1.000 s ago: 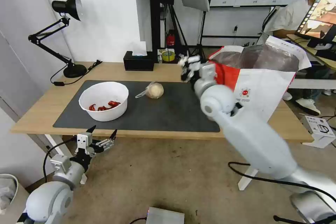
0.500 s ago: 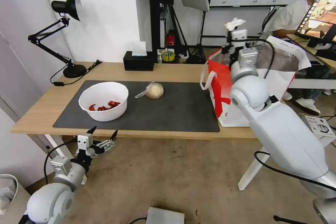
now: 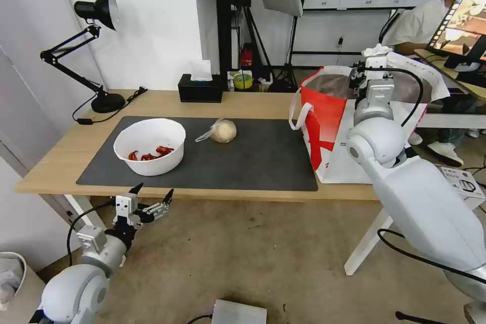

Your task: Pick up the trash from the table and place it into the takeout bag.

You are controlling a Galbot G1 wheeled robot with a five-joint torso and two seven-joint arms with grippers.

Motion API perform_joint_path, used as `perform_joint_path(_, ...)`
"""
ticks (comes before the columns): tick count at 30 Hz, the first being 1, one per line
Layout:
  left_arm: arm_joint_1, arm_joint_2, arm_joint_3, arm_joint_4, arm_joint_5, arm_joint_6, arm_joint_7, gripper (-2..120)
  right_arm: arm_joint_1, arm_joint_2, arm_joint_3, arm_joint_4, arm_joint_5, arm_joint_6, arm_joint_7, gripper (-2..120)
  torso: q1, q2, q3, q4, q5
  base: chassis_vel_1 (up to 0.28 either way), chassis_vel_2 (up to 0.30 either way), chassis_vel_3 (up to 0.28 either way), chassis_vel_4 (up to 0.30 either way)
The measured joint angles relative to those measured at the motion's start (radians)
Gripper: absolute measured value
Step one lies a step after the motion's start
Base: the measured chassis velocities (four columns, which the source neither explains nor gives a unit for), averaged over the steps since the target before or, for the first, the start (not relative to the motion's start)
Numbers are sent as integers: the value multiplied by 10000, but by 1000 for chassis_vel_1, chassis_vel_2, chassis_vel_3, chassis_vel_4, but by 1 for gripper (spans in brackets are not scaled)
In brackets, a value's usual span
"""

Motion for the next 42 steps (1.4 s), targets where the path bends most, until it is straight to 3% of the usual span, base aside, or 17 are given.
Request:
perform_joint_path(9,22,-21,1,0,42,4,0,100,48,-78,19,103,397,-368,229,43,0,0,1,0,0,0,0,0,0)
perform_joint_path(20,14,-19,-20,-1,64,3,3,100,-36,-99,52,109,555,-483,176,89,1,0,1,0,0,0,0,0,0)
perform_joint_path(24,-1,-12,-20,0,63,5,4,100,-31,-122,55,125,634,-276,-139,99,0,-1,1,0,1,0,0,0,0)
perform_joint_path(29,-18,-1,-20,4,55,7,7,100,50,-205,-15,342,1169,396,-1088,100,1,0,1,0,0,0,0,0,0)
perform_joint_path(32,-24,6,-41,12,52,9,7,100,67,-373,-176,750,1845,967,-2335,100,0,0,0,0,0,0,0,0,0)
perform_joint_path(42,-54,1,-112,-2,40,7,4,100,-930,-1167,-4,1791,3562,1429,-4853,100,0,0,-1,2,-2,0,0,0,0)
